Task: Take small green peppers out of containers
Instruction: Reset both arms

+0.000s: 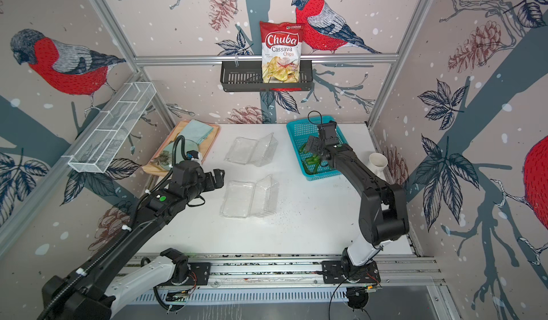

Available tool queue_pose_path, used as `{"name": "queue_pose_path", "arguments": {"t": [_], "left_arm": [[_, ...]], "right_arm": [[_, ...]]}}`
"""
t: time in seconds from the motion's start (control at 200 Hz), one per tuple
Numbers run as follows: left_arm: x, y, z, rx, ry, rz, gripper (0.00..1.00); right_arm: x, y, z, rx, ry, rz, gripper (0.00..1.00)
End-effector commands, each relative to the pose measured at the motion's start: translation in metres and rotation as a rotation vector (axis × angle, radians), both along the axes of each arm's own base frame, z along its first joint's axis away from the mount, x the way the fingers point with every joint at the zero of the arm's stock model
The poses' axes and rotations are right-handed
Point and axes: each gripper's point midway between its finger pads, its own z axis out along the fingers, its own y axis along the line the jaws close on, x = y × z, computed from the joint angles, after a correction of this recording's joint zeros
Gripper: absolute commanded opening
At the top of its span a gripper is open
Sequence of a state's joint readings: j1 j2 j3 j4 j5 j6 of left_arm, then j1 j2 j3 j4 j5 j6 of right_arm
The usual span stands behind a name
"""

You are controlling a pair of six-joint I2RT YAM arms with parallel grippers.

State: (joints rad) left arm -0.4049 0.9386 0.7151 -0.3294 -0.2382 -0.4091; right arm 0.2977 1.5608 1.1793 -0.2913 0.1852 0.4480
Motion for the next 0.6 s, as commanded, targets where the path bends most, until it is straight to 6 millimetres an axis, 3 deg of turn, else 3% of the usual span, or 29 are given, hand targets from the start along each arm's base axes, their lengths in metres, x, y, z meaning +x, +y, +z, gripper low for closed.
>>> {"name": "queue_pose_path", "arguments": {"t": [0.0,0.185,0.285,0.355,0.39,0.51,0.595], "left_arm": [[0.023,0.047,0.005,0.221,-0.197,0.163,0.99],[0.028,0.097,-0.051,0.27,-0.098,0.424,0.99],[0.043,0.092,-0.05,0.355,-0.185,0.336,0.99],[0.041,0.082,-0.054,0.374,-0.302,0.235,0.99],[0.038,0.078,-0.048,0.354,-0.397,0.205,0.99],[0.032,0.068,-0.026,0.351,-0.61,0.089,0.99],[0.041,0.081,-0.041,0.276,-0.61,0.108,0.99]], "right_arm": [[-0.019,-0.017,0.013,-0.007,-0.108,-0.067,0.99],[-0.07,-0.053,0.0,0.013,-0.195,-0.173,0.99],[-0.091,-0.075,-0.018,-0.068,-0.281,-0.197,1.0],[-0.1,-0.092,-0.028,-0.132,-0.37,-0.214,0.99],[-0.098,-0.105,-0.025,-0.113,-0.388,-0.238,0.99],[-0.081,-0.115,-0.016,-0.152,-0.461,-0.208,0.99],[-0.071,-0.116,-0.028,-0.225,-0.451,-0.176,0.99]]}}
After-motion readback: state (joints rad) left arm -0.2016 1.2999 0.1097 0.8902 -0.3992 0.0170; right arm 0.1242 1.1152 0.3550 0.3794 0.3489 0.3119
